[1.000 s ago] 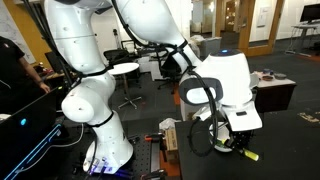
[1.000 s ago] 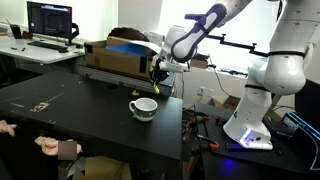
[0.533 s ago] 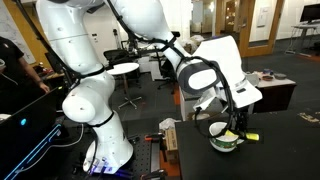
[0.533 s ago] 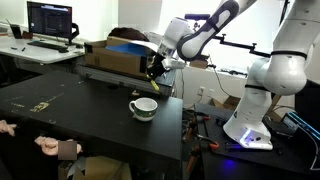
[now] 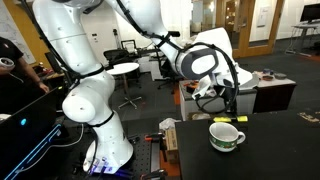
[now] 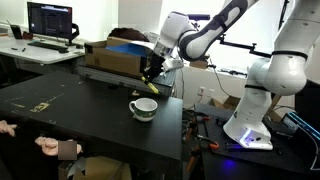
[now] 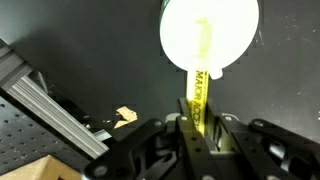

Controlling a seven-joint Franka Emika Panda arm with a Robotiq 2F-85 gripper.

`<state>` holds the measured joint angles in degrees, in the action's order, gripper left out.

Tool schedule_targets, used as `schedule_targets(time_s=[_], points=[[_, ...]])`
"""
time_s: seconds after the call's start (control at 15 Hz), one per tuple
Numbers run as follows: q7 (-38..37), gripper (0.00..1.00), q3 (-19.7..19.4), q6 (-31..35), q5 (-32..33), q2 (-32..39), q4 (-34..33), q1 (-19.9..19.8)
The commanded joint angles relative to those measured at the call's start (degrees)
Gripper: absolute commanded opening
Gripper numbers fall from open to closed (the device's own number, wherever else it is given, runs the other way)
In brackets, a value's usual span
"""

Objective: Move the marker to the left side of the mug

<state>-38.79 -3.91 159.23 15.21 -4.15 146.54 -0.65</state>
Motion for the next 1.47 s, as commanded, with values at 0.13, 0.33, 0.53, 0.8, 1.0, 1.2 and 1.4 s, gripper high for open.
schedule_targets(time_s=[0.13, 0.33, 0.53, 0.8, 1.0, 1.2, 1.4], points=[[5.6, 0.05, 4.35, -6.82, -0.52, -0.87, -2.26, -0.06], [9.65, 0.05, 5.61, -9.44, -0.71, -0.62, -3.15, 0.43], [15.41, 0.05, 6.45, -12.23, -0.88, 0.5, -4.63, 1.05], [26.87, 0.05, 7.02, -12.77, -3.85, 2.17, -6.47, 2.6], [34.43, 0.05, 7.3, -12.71, -6.87, 4.12, -8.16, 3.78], [38.68, 0.05, 7.84, -13.72, -9.31, 6.52, -10.2, 4.35], [36.3, 0.2, 7.57, -11.63, -7.82, 5.98, -8.56, 4.3]])
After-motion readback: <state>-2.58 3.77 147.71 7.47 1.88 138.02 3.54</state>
